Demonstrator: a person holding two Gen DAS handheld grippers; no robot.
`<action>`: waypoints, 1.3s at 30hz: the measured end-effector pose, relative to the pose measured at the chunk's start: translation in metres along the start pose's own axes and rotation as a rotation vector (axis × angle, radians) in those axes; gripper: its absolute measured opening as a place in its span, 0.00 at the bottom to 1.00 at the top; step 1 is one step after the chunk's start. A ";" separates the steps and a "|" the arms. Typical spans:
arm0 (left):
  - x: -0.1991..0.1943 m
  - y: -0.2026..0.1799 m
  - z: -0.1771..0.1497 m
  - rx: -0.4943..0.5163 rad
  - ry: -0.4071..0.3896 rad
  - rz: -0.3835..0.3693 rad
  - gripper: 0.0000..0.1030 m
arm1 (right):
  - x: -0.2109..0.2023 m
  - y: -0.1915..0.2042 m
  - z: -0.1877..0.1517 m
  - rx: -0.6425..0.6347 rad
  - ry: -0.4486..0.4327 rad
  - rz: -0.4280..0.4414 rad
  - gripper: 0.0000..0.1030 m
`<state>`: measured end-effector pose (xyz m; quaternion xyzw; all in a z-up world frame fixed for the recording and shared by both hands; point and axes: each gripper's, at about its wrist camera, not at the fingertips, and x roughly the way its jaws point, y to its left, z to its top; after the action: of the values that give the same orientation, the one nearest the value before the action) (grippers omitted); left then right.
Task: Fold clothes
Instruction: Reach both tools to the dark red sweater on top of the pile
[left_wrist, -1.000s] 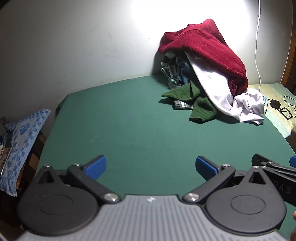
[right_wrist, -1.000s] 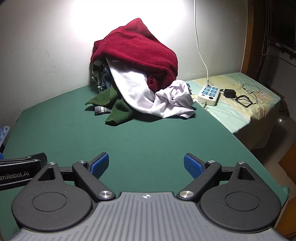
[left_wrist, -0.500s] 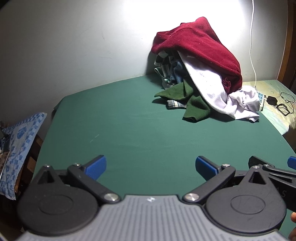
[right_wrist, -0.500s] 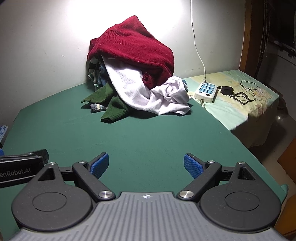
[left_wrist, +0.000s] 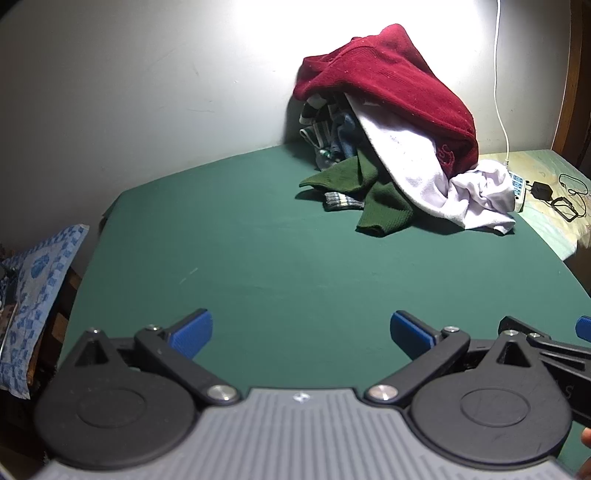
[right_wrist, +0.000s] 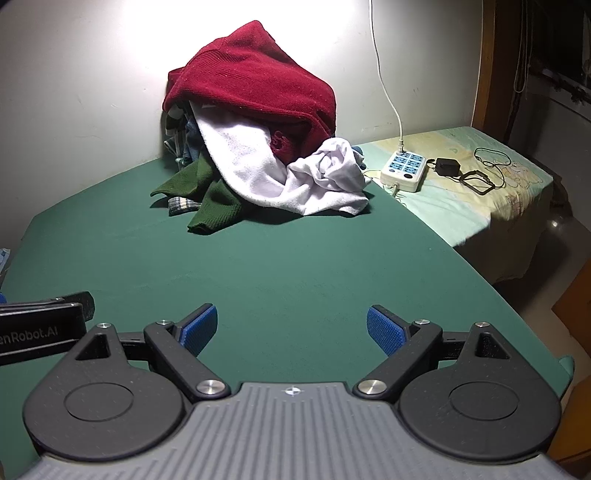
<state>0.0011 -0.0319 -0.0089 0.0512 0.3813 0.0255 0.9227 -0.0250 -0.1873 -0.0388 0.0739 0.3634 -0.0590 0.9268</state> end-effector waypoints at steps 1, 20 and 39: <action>0.000 -0.001 0.000 0.002 0.001 0.000 1.00 | 0.000 -0.001 0.000 0.001 0.000 0.000 0.88; 0.008 -0.024 0.102 0.127 -0.070 0.028 1.00 | 0.010 -0.023 0.110 -0.076 -0.059 0.124 0.88; 0.147 -0.015 0.256 -0.042 -0.024 -0.033 0.99 | 0.152 -0.020 0.289 -0.321 -0.158 0.219 0.77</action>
<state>0.2864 -0.0530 0.0666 0.0256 0.3704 0.0175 0.9283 0.2752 -0.2678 0.0651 -0.0406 0.2841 0.0949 0.9532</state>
